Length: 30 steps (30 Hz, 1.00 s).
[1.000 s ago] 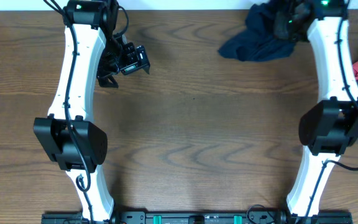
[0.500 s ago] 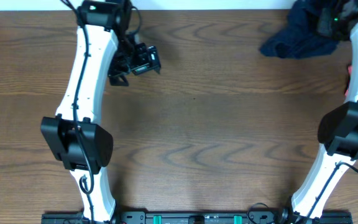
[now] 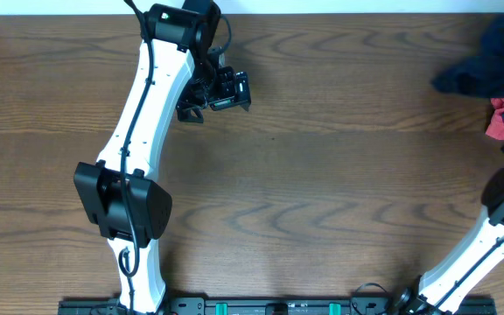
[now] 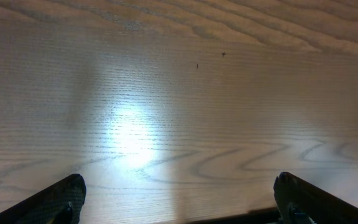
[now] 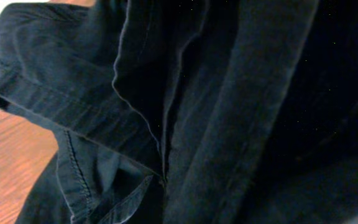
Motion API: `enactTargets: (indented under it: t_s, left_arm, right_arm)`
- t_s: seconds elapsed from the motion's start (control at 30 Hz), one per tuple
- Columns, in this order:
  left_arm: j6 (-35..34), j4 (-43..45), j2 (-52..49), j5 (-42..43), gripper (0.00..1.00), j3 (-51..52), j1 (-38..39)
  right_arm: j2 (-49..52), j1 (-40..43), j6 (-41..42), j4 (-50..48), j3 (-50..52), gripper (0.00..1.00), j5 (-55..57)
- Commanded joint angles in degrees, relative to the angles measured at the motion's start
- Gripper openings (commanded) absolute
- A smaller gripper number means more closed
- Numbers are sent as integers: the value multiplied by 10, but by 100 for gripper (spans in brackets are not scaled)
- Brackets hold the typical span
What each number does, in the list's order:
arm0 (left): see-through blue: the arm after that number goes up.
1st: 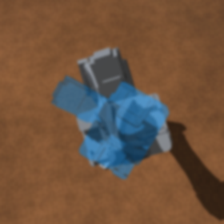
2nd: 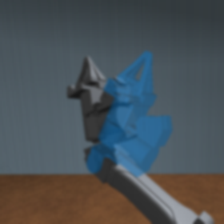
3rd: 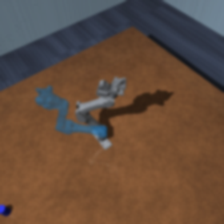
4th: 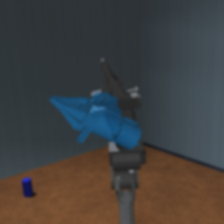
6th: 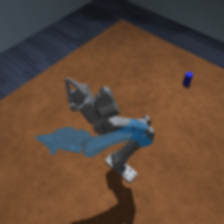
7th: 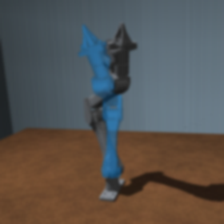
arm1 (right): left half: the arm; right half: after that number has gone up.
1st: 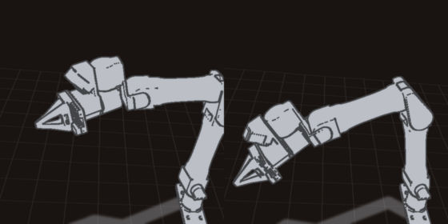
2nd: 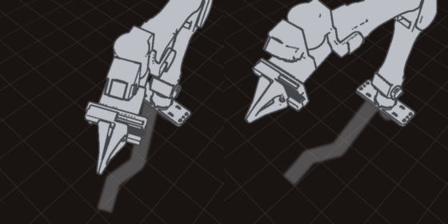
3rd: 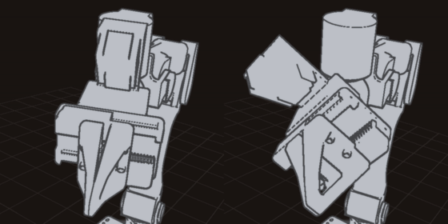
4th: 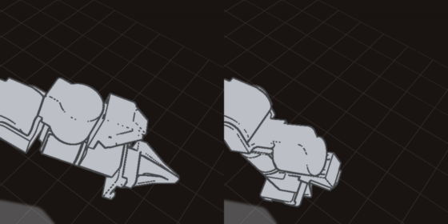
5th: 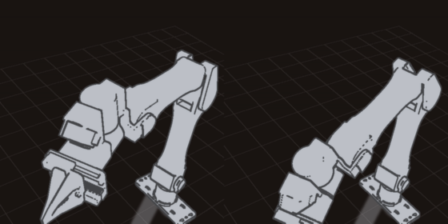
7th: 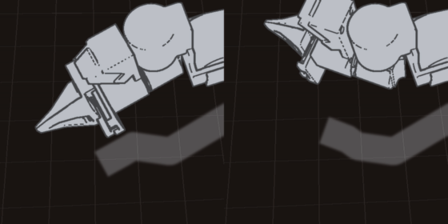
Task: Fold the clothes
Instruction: 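Release the shorts at the right table edge and withdraw the right gripper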
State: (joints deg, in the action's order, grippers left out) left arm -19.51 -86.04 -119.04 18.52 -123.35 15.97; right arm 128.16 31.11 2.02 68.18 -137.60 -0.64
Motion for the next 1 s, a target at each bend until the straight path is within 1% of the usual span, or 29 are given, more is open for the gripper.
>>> enactTargets:
  t_s: [0.0, 0.23, 0.5, 0.7, 0.9, 0.93, 0.97]
  left_arm:
    - [-8, 0, -12, 2, 98, 6, 1]
    - [-19, 0, -12, 3, 98, 6, 1]
    - [-23, -4, -12, 3, 98, 6, 2]
    - [-25, -4, -12, 3, 98, 6, 2]
    - [-38, -4, -12, 3, 98, 6, 2]
    - [-38, -4, -12, 3, 98, 6, 2]
    - [-38, -4, -12, 3, 98, 6, 2]
  right_arm:
    - [-28, 36, -33, 5, -46, 1, -23]
    - [-28, 89, -53, 18, -97, 1, -39]
    - [-28, 138, -55, 23, -100, 1, -43]
    - [-28, 195, -1, 29, -100, 1, -37]
    - [-25, 248, -2, 39, -100, 1, -80]
    - [-24, 253, -2, 38, -100, 8, -92]
    - [-24, 256, -2, 38, -100, 30, -102]
